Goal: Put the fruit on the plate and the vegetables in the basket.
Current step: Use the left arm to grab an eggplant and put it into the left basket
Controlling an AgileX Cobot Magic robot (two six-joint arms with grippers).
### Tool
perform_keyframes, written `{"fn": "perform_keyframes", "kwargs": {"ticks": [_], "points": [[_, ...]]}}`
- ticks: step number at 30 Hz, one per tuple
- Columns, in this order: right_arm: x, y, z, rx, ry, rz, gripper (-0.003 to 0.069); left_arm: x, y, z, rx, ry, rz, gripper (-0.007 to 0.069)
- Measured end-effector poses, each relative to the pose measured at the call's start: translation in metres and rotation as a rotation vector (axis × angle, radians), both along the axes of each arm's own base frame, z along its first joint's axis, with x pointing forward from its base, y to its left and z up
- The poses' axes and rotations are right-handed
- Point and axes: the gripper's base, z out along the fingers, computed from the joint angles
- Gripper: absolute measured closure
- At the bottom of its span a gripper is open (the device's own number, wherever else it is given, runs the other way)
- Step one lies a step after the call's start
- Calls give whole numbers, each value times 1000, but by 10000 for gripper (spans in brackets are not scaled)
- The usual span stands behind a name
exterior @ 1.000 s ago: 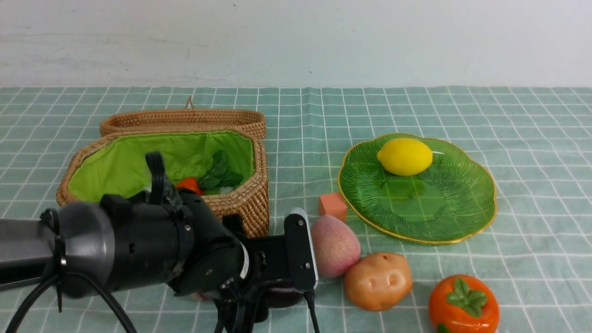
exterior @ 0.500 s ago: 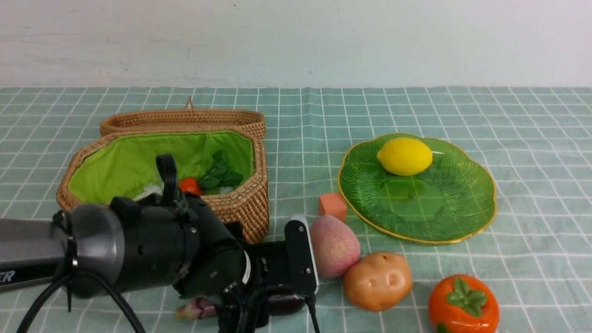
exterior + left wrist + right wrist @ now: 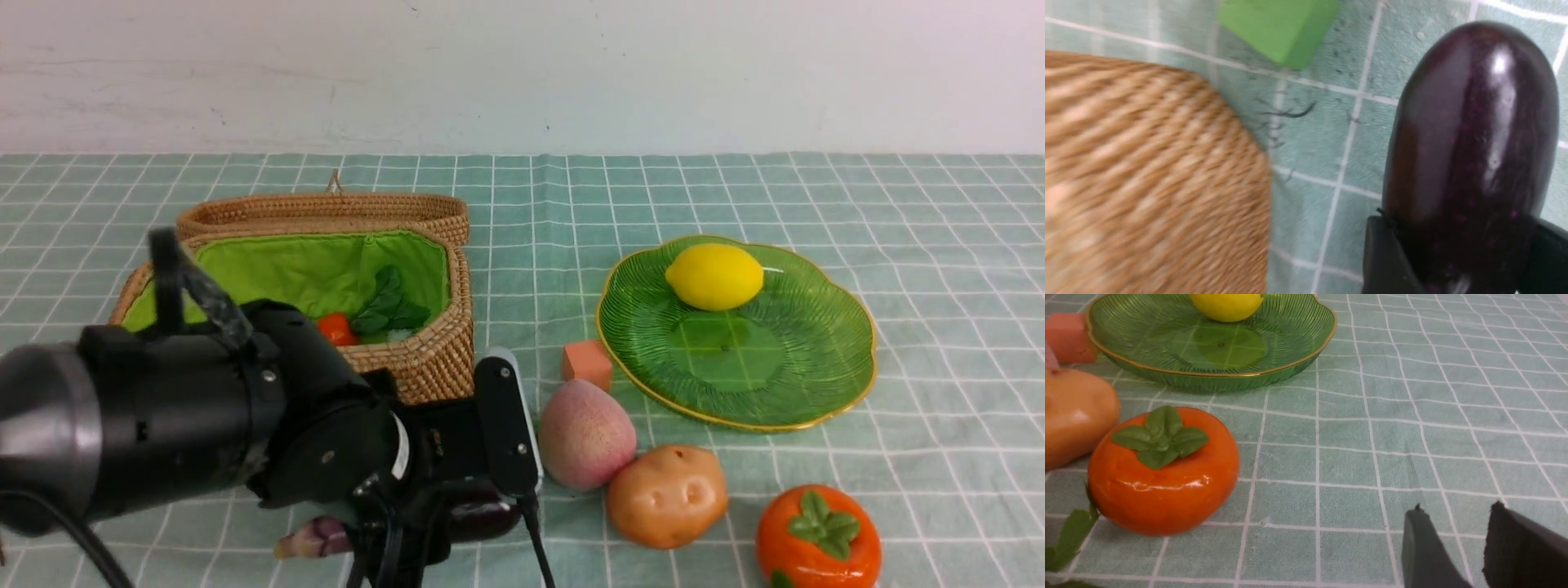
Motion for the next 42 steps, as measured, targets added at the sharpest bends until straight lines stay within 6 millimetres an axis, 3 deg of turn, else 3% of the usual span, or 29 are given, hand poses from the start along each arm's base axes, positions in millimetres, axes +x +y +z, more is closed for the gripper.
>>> {"fn": "perform_keyframes", "kwargs": {"ticks": [6, 13, 19, 22, 26, 29, 37, 42], "points": [[0, 0, 0, 0, 0, 0, 419, -14, 15, 40, -35, -95, -3, 249], [0, 0, 0, 0, 0, 0, 419, -20, 37, 75, 66, -254, -17, 249], [0, 0, 0, 0, 0, 0, 419, 3, 46, 110, 95, -431, 56, 249], [0, 0, 0, 0, 0, 0, 419, 29, 65, 122, 85, -493, 141, 249], [0, 0, 0, 0, 0, 0, 419, 48, 78, 115, 105, -499, 174, 249], [0, 0, 0, 0, 0, 0, 419, 64, 85, 100, 138, -472, 183, 249], [0, 0, 0, 0, 0, 0, 419, 88, 72, 63, 119, -413, 160, 249], [0, 0, 0, 0, 0, 0, 419, 95, 67, 50, 111, -398, 141, 249]]}}
